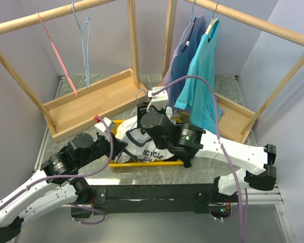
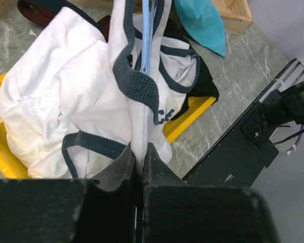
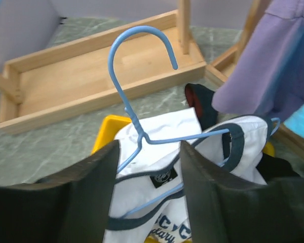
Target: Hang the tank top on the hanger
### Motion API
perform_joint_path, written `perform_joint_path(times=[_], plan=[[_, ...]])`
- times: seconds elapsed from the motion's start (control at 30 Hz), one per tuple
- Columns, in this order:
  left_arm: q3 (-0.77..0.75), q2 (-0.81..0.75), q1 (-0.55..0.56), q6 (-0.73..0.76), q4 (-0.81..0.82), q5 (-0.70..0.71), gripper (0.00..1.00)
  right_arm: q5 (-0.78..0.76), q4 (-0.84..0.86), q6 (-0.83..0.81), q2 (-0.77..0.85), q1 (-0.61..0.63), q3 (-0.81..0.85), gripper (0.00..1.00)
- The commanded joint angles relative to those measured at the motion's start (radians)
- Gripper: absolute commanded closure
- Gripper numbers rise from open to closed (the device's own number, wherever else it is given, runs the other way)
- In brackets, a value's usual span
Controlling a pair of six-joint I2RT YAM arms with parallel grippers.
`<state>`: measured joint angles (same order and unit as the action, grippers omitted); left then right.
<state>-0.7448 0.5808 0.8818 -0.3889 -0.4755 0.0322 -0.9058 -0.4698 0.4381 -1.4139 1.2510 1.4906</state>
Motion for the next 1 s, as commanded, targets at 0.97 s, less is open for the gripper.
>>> perform_joint_path(times=[0.97], plan=[[-0.735, 0.160, -0.003, -0.057, -0.261, 0.454, 0.99, 0.116, 0.034, -0.038, 0.268, -0.038, 0.010, 0.27]])
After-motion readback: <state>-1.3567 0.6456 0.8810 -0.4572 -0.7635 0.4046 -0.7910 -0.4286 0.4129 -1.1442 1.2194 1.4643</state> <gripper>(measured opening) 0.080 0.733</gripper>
